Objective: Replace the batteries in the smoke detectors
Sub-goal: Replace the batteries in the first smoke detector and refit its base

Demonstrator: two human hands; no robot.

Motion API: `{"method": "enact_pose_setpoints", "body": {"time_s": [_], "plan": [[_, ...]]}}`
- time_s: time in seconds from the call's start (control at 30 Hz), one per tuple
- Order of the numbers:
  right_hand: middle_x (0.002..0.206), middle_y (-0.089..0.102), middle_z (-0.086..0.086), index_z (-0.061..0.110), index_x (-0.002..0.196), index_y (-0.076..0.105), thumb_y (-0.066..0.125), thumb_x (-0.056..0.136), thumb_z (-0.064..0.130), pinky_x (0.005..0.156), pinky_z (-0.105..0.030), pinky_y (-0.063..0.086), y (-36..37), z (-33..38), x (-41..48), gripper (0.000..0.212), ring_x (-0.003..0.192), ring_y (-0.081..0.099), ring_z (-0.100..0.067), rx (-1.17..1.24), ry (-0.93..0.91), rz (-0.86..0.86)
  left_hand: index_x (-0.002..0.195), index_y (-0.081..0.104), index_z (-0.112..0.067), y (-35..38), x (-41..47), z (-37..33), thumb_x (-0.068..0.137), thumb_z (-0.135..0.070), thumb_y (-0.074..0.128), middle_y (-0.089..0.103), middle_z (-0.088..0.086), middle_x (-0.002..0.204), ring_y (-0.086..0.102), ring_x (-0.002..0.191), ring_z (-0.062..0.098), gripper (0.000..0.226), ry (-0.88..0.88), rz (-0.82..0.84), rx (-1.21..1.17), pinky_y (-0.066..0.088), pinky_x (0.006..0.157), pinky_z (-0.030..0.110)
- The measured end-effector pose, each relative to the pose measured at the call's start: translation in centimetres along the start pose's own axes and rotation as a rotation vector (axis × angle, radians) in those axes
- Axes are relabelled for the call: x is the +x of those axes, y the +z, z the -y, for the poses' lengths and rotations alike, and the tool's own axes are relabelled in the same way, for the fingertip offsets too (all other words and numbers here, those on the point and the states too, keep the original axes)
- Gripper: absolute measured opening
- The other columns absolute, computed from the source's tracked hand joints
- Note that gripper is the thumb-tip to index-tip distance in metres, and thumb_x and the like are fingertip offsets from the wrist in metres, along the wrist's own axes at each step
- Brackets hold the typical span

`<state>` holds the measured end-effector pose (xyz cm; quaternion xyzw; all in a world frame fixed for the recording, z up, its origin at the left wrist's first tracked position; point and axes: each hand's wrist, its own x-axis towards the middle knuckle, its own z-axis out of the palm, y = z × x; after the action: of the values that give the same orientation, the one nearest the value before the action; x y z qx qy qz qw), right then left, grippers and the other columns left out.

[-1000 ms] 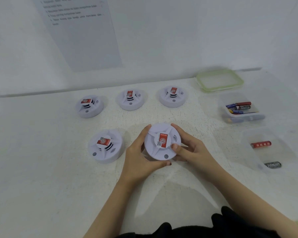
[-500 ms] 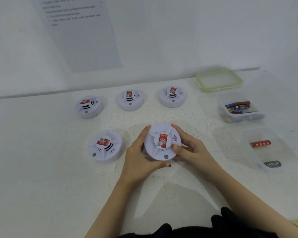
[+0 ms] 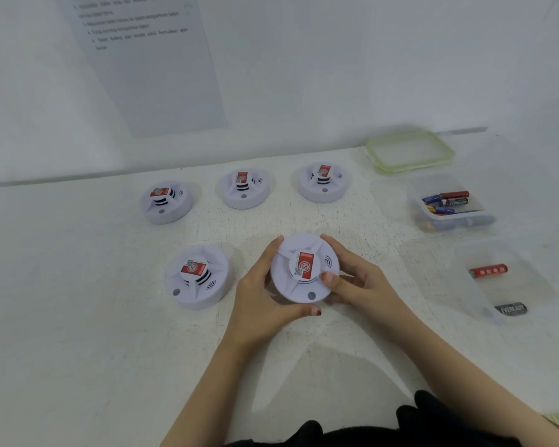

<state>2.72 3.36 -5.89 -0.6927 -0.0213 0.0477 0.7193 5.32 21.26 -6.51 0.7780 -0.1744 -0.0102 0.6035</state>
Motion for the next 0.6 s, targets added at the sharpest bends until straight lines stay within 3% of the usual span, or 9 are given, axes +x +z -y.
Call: {"method": "enact_pose_setpoints", "body": {"time_s": [0.27, 0.6], "plan": [[0.12, 0.065, 0.008, 0.025, 0.137, 0.044, 0.057, 0.089, 0.011, 0.084, -0.041, 0.056, 0.07, 0.1, -0.09, 0.052, 0.105, 0.063, -0.023, -0.031, -0.009, -0.004, 0.134, 0.05, -0.02, -0.07, -0.01, 0.44, 0.056, -0.01, 0.092, 0.064, -0.006, 0.122, 0.06, 0.116, 0.014, 0.09, -0.027, 0.024, -0.01, 0.055, 0.091, 0.032], [0.124, 0.063, 0.007, 0.03, 0.131, 0.046, 0.057, 0.09, 0.005, 0.084, -0.028, 0.055, -0.13, -0.05, 0.02, 0.049, 0.111, 0.062, -0.01, -0.036, -0.029, 0.017, 0.137, 0.045, -0.029, -0.28, -0.25, 0.79, 0.059, -0.007, 0.09, 0.061, -0.018, 0.124, 0.057, 0.117, 0.002, 0.092, -0.045, 0.036, 0.035, 0.054, 0.089, 0.024]]}}
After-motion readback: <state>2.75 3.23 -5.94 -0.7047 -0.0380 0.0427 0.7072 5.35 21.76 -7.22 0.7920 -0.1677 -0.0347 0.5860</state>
